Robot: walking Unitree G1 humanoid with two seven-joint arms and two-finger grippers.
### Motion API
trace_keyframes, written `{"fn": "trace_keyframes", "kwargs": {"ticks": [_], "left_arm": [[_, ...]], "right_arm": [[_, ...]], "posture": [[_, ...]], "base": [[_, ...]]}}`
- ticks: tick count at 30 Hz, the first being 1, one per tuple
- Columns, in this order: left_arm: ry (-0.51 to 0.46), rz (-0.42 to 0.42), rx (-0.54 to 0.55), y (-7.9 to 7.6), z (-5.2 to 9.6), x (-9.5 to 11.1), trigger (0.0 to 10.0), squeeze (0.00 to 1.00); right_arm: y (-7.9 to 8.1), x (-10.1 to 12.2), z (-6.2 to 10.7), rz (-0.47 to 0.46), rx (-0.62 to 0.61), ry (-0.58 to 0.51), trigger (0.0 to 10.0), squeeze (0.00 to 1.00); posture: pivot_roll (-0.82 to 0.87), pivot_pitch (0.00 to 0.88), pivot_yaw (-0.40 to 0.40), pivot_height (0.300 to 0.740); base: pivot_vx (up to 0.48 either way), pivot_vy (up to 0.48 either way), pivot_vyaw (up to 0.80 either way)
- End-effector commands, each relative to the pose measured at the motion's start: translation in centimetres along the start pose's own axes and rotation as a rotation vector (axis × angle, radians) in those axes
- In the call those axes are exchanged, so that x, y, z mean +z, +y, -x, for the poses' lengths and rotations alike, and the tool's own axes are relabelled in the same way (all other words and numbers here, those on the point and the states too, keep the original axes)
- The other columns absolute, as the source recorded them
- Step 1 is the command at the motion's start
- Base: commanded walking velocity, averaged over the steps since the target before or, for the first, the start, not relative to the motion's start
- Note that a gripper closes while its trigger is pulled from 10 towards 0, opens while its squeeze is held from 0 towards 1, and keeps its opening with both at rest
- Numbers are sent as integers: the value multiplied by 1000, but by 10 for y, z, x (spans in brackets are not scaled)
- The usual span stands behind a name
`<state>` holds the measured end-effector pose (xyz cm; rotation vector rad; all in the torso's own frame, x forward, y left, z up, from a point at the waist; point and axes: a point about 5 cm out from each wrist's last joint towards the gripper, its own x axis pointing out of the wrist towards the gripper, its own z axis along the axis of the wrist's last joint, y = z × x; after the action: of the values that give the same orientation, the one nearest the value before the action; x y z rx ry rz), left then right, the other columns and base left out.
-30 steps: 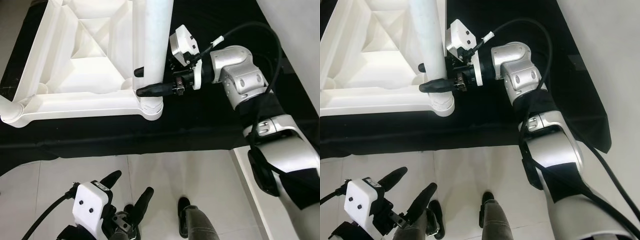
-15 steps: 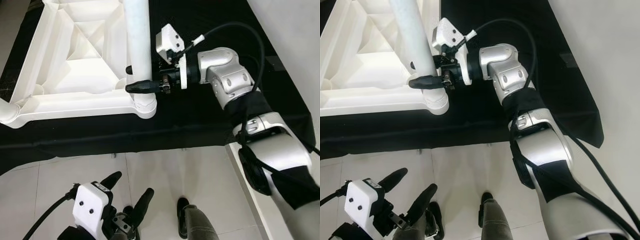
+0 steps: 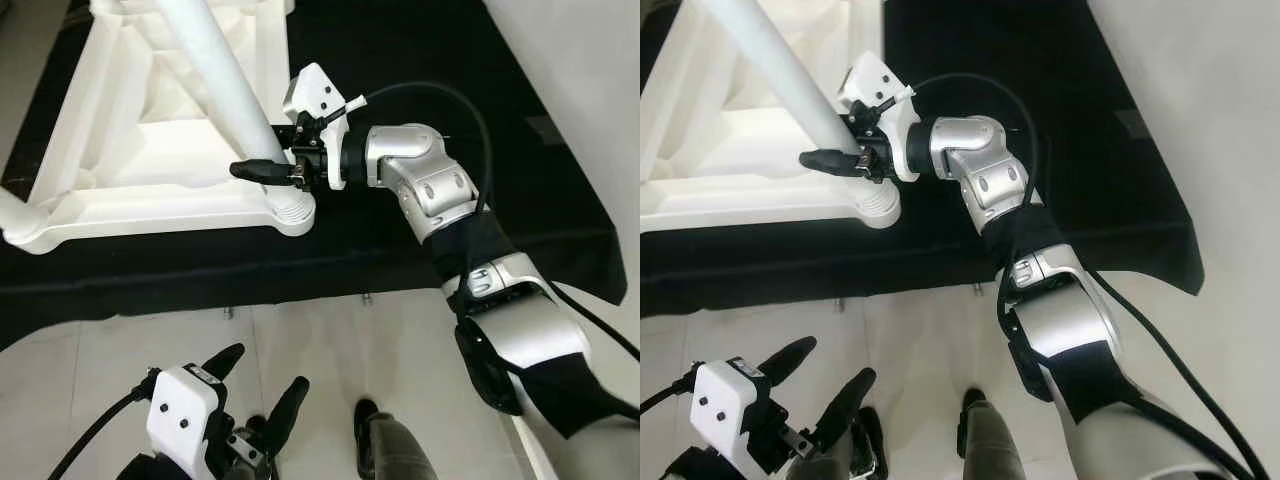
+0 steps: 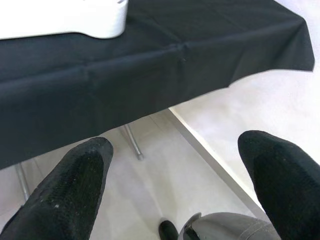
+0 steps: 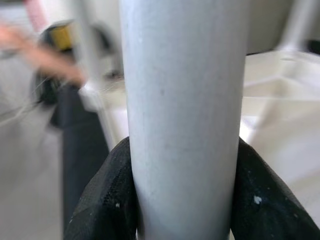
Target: Building children table
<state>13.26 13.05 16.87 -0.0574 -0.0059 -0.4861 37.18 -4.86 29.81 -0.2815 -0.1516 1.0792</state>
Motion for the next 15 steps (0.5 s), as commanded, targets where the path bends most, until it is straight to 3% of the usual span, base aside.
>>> {"fn": "trace_keyframes", "kwargs": {"ticks": [1,3,4,5,6,8,9,15], "left_arm": [[9,2,2,-2,3,-1,10000,0],[9,2,4,-2,4,-1,10000,0],[9,2,4,-2,4,-1,10000,0],[10,1,4,-1,4,-1,10000,0],[10,1,4,-1,4,-1,10000,0],[11,0,4,0,4,-1,10000,0],[13,-1,4,1,3,-2,10000,0],[14,-2,0,2,2,-3,10000,0]], "right_arm": [[4,-50,9,-169,-76,173,10000,0],[18,-68,23,-280,-261,144,10000,0],[18,-68,23,-280,-261,144,10000,0],[31,-77,31,-329,-331,127,10000,0],[31,-77,31,-329,-331,127,10000,0],[51,-85,41,-384,-422,85,10000,0],[56,-84,43,-405,-471,14,10000,0],[55,-69,41,-324,-449,-108,10000,0]], "posture": [[-12,389,-28,740],[-14,389,-31,740],[-14,389,-31,740],[-14,390,-30,740],[-14,390,-30,740],[-18,389,-20,740],[-20,387,-17,740],[-19,377,-14,740]], "base": [[0,0,0],[0,0,0],[0,0,0],[0,0,0],[0,0,0],[0,0,0],[0,0,0],[0,0,0]]}}
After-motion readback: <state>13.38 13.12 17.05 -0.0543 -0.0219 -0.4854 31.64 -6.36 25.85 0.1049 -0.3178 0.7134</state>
